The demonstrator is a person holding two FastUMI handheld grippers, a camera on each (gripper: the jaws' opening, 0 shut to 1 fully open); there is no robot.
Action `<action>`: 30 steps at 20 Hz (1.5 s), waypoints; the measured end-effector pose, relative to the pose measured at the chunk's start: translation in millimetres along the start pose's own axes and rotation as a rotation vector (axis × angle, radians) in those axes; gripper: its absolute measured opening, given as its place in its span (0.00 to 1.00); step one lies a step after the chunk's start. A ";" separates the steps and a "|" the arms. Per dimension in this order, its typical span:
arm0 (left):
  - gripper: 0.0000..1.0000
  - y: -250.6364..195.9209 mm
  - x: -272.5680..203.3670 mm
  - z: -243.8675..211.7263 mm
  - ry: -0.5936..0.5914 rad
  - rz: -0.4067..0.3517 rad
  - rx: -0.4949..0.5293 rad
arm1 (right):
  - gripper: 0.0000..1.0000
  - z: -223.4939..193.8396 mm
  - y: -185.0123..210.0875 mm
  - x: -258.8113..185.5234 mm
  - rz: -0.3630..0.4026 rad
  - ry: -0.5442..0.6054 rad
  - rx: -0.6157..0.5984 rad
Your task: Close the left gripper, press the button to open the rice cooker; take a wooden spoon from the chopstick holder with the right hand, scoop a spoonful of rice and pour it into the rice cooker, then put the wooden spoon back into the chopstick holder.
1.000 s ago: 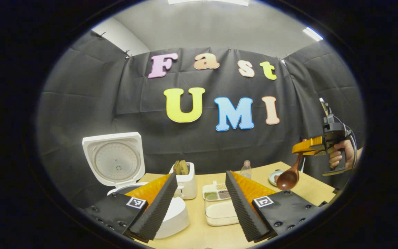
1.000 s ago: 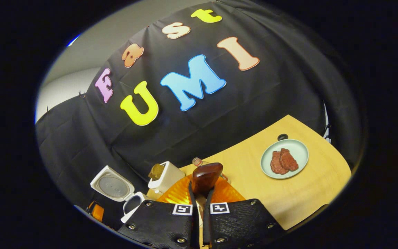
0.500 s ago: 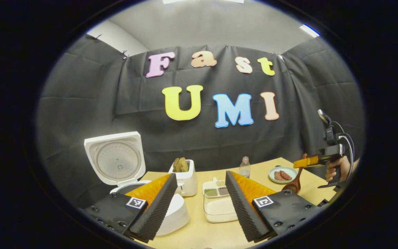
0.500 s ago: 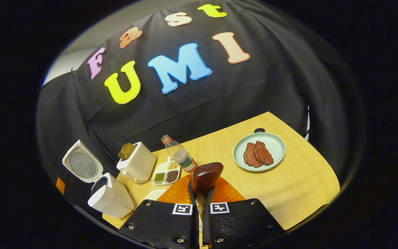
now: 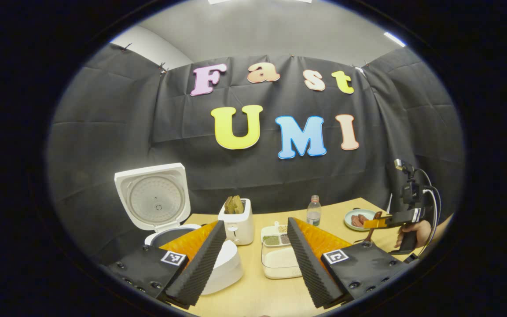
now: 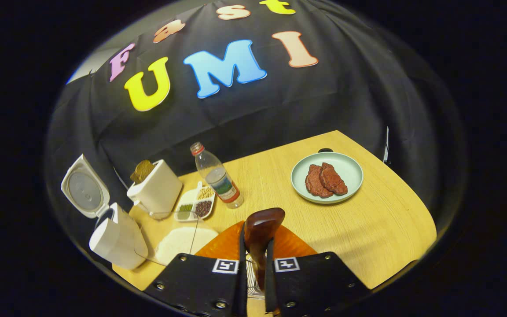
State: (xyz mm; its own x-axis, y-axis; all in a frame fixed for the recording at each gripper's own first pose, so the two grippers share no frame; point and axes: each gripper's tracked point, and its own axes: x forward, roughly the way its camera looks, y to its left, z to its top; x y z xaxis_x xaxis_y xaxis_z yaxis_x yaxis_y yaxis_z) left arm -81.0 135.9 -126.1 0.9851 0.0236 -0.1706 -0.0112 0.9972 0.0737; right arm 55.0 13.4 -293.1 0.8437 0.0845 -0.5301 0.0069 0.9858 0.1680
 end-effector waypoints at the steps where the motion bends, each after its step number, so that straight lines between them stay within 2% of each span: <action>1: 0.97 -1.5 0.7 0.5 -0.004 -0.002 -0.002 | 0.43 4.4 -8.8 -5.7 -0.025 -0.030 -0.043; 2: 0.97 -1.8 1.8 1.0 -0.005 -0.002 -0.006 | 0.71 19.4 -16.6 -23.0 -0.050 -0.062 -0.074; 3: 0.97 -2.8 4.2 1.3 -0.008 -0.004 -0.013 | 0.99 20.7 -23.9 -21.7 -0.070 -0.088 -0.108; 5: 0.96 -6.7 9.3 4.6 -0.019 -0.012 -0.031 | 0.99 41.3 -21.2 -48.7 -0.074 -0.151 -0.164; 10: 0.97 -3.1 31.4 9.4 -0.013 -0.013 -0.056 | 0.99 108.5 11.1 -109.3 -0.011 -0.328 -0.208; 16: 0.97 27.5 54.7 37.8 -0.037 0.025 -0.062 | 0.99 168.9 46.0 -152.2 0.030 -0.462 -0.235; 24: 0.96 109.3 74.0 76.4 -0.056 0.150 -0.062 | 0.99 205.5 61.5 -165.8 0.026 -0.515 -0.197; 27: 0.96 156.9 91.6 86.3 -0.033 0.238 -0.097 | 0.99 207.4 62.7 -163.0 0.023 -0.519 -0.193; 30: 0.97 205.4 110.8 107.9 -0.034 0.333 -0.110 | 0.99 198.8 68.7 -152.7 0.044 -0.475 -0.205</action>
State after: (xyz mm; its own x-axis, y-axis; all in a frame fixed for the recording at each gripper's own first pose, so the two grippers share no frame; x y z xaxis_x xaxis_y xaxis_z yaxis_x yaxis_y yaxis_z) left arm 44.4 335.7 -23.9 0.9292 0.3487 -0.1220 -0.3498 0.9367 0.0133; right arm 33.3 39.3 -35.4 0.9918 0.0978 -0.0821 -0.0989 0.9950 -0.0098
